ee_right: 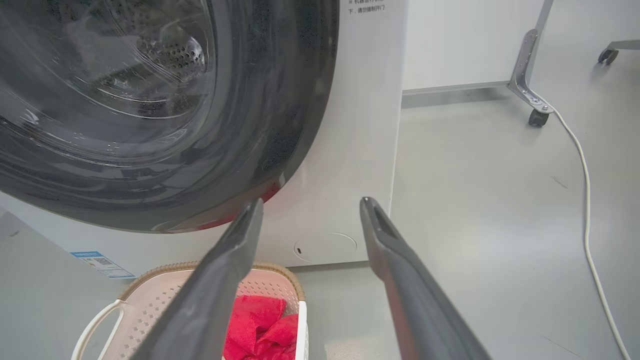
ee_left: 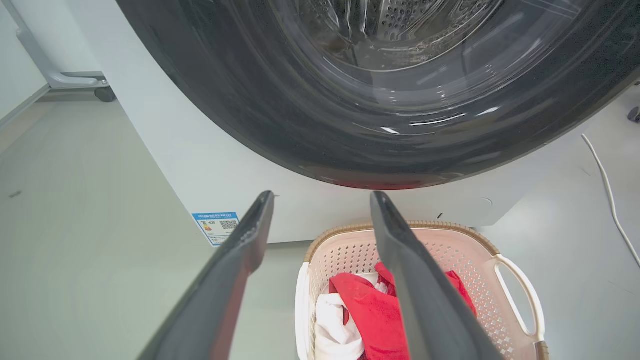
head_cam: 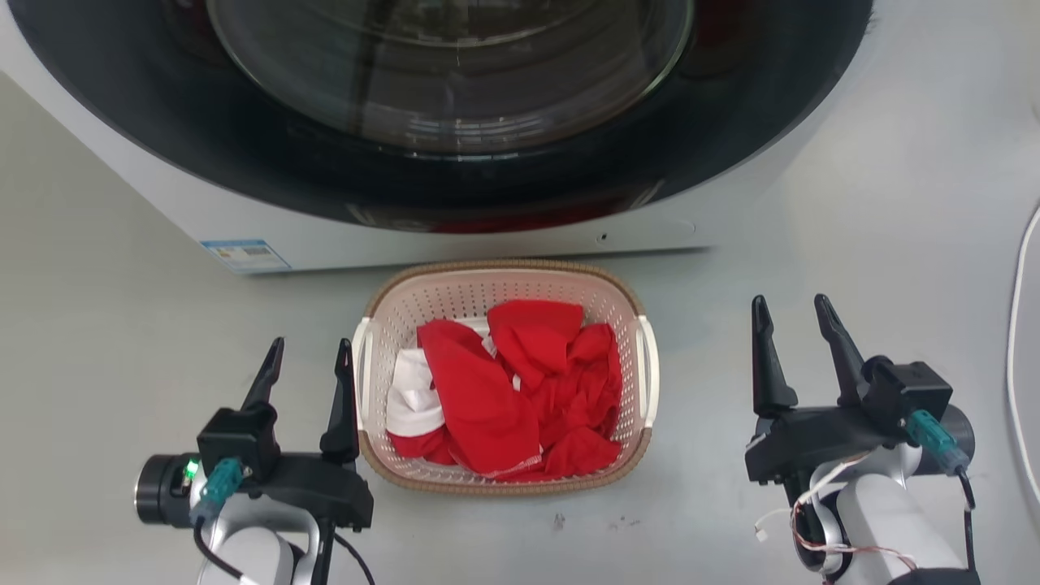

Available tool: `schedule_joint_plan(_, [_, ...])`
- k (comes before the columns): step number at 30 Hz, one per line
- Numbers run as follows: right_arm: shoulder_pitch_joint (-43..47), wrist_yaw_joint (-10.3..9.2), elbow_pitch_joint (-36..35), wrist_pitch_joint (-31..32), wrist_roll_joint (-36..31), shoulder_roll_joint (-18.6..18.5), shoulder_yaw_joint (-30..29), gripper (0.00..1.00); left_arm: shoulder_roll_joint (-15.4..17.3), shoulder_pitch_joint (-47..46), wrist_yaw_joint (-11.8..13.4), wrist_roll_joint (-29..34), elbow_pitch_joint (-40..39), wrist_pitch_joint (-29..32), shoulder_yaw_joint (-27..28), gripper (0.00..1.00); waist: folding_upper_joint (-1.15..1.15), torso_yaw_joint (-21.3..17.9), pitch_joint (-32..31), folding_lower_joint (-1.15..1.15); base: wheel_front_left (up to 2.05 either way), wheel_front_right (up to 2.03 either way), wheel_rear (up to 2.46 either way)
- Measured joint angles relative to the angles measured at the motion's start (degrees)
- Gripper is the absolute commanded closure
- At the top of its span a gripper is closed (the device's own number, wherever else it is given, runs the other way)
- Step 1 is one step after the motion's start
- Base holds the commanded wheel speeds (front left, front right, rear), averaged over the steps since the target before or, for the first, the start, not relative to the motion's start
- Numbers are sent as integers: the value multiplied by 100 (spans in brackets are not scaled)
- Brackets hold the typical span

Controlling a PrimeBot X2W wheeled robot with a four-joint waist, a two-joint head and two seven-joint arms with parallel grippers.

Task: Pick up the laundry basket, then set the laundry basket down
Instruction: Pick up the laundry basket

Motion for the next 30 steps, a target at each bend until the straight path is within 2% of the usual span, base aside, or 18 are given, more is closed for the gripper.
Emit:
schedule_joint_plan(12, [-726,0,679,51,46,12,7,0,-97,-906,-56,-164,862,97,58,0,0,55,1027,0,0,0,0])
schedule_joint_plan(22, [-1362,0,1054,54,53,51,226,0,-116,-1697,-200,-155,1471,247,-34,0,0,97,1884,0,0,0,0])
schedule_joint_plan(30, [-1879,26,1340,45,62,58,404,0,-130,-2215,-202,-155,1956,290,-14,0,1,136,2543,0,0,0,0])
